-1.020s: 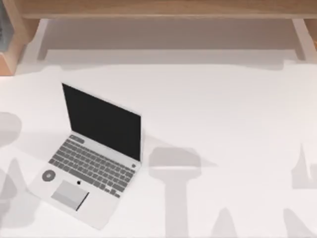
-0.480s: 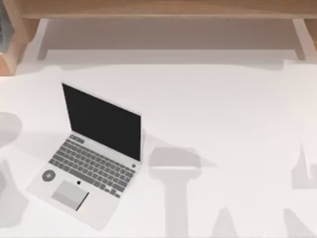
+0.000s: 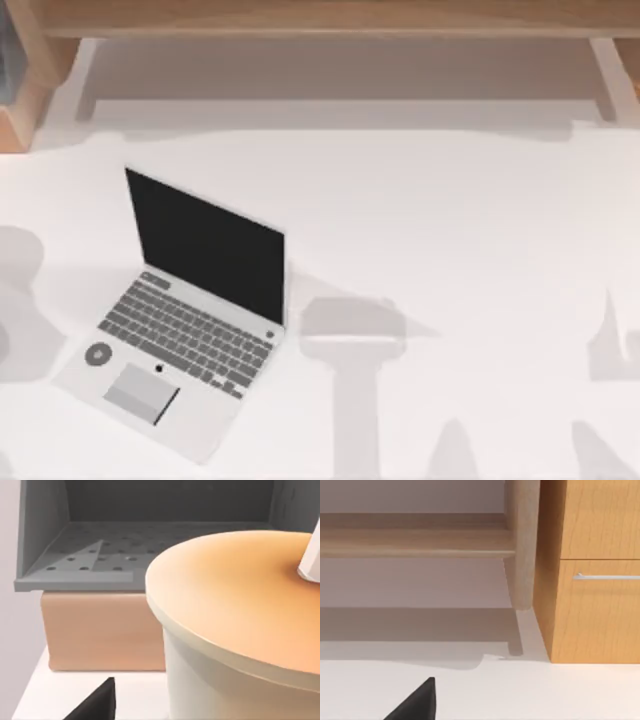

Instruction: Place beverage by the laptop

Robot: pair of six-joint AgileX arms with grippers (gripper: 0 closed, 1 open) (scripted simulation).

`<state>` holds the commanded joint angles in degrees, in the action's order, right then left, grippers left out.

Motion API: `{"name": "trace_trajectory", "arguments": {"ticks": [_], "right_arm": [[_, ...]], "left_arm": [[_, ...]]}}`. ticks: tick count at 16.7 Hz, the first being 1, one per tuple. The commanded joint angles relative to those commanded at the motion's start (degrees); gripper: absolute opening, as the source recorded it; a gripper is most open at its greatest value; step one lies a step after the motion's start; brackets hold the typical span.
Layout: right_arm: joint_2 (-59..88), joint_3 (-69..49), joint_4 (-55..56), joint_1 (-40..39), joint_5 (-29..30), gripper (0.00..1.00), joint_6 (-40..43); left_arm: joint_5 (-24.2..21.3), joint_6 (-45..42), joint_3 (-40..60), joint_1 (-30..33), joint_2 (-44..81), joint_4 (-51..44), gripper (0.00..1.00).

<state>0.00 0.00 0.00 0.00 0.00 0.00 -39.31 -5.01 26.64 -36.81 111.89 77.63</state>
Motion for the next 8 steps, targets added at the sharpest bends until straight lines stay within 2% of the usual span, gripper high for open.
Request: {"name": "trace_trajectory", "arguments": {"ticks": [3, 6, 8], "right_arm": [[0.0, 0.0, 0.0, 0.0, 0.0, 1.0, 0.0], [0.0, 0.0, 0.0, 0.0, 0.0, 1.0, 0.0], [0.0, 0.0, 0.0, 0.0, 0.0, 1.0, 0.0]], "left_arm": [[2.92, 0.54, 3.1, 2.96, 2.45, -0.58, 1.0], [2.96, 0.55, 3.14, 3.0, 2.48, -0.59, 1.0], [2.96, 0.55, 3.14, 3.0, 2.48, -0.59, 0.85]]}}
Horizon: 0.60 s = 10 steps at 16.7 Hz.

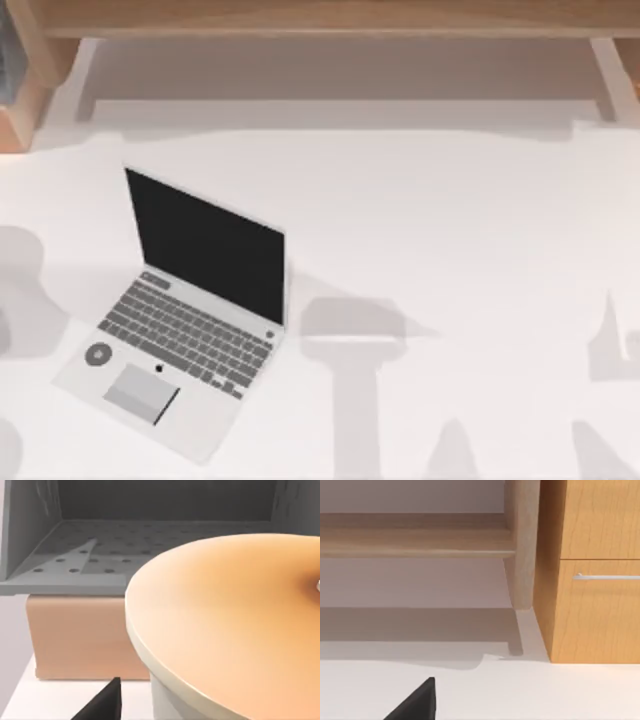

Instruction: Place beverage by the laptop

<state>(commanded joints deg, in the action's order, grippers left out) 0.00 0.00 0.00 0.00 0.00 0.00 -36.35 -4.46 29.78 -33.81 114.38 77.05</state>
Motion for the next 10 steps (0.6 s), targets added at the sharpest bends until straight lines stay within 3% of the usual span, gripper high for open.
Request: {"name": "trace_trajectory", "arguments": {"ticks": [10], "right_arm": [[0.0, 0.0, 0.0, 0.0, 0.0, 1.0, 0.0]], "left_arm": [[0.0, 0.0, 0.0, 0.0, 0.0, 0.0, 0.1]]}}
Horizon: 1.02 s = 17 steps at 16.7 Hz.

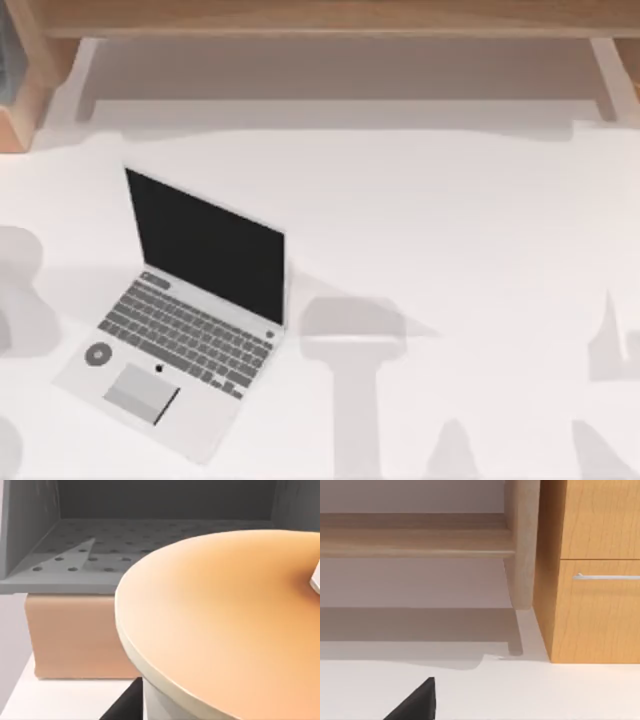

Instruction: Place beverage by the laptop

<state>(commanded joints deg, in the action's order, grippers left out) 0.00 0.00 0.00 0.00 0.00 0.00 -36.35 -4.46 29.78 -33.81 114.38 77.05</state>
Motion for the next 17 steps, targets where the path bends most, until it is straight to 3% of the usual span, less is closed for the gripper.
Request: {"name": "trace_trajectory", "arguments": {"ticks": [2, 17], "right_arm": [[0.0, 0.0, 0.0, 0.0, 0.0, 1.0, 0.0], [0.0, 0.0, 0.0, 0.0, 0.0, 1.0, 0.0]], "left_arm": [[0.0, 0.0, 0.0, 0.0, 0.0, 0.0, 0.0], [0.04, -0.11, 0.02, -0.1, -2.98, -3.05, 0.0]]}}
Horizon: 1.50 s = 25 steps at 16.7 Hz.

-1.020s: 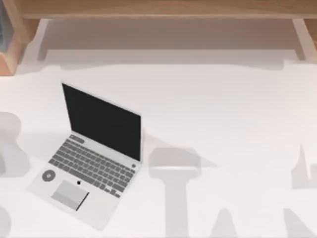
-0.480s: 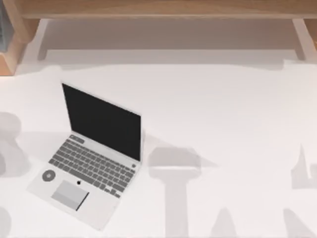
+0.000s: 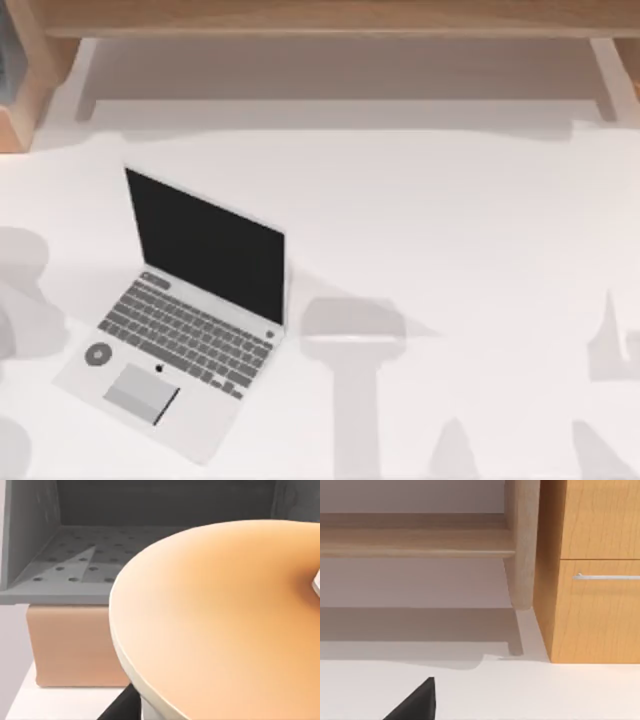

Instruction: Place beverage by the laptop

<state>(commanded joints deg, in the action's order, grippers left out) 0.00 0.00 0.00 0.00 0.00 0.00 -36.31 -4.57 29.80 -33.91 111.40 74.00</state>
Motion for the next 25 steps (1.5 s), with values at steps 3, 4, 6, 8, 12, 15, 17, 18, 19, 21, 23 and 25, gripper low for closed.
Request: {"name": "trace_trajectory", "arguments": {"ticks": [3, 4, 6, 8, 12, 15, 17, 18, 19, 21, 23, 25], "right_arm": [[0.0, 0.0, 0.0, 0.0, 0.0, 1.0, 0.0], [0.0, 0.0, 0.0, 0.0, 0.0, 1.0, 0.0], [0.0, 0.0, 0.0, 0.0, 0.0, 1.0, 0.0], [0.0, 0.0, 0.0, 0.0, 0.0, 1.0, 0.0], [0.0, 0.0, 0.0, 0.0, 0.0, 1.0, 0.0], [0.0, 0.0, 0.0, 0.0, 0.0, 1.0, 0.0], [0.0, 0.0, 0.0, 0.0, 0.0, 1.0, 0.0], [0.0, 0.0, 0.0, 0.0, 0.0, 1.0, 0.0], [0.0, 0.0, 0.0, 0.0, 0.0, 1.0, 0.0], [0.0, 0.0, 0.0, 0.0, 0.0, 1.0, 0.0], [0.0, 0.0, 0.0, 0.0, 0.0, 1.0, 0.0], [0.0, 0.0, 0.0, 0.0, 0.0, 1.0, 0.0]], "left_arm": [[0.02, -0.09, -0.05, 0.01, 0.21, 0.12, 0.0], [0.58, 0.28, 0.48, 0.56, -0.33, 0.36, 0.0], [3.49, 2.09, 2.02, 3.47, -2.15, 0.37, 0.0], [8.76, 5.12, 3.6, 8.8, -4.18, -0.54, 0.0], [24.95, 13.33, 6.52, 26.66, -8.16, -4.36, 0.0], [39.44, 19.79, 8.59, 44.93, -10.25, -8.09, 0.0], [49.2, 23.51, 9.89, 57.78, -11.25, -11.0, 0.0], [54.04, 25.12, 10.51, 64.07, -11.71, -12.6, 0.0], [58.89, 26.55, 11.09, 70.13, -12.12, -14.32, 0.0], [68.52, 28.83, 12.06, 81.2, -12.77, -17.99, 0.0], [77.26, 30.31, 12.73, 90.15, -13.11, -21.97, 0.0], [84.54, 31.05, 13.09, 96.84, -13.11, -26.26, 0.0]]}}
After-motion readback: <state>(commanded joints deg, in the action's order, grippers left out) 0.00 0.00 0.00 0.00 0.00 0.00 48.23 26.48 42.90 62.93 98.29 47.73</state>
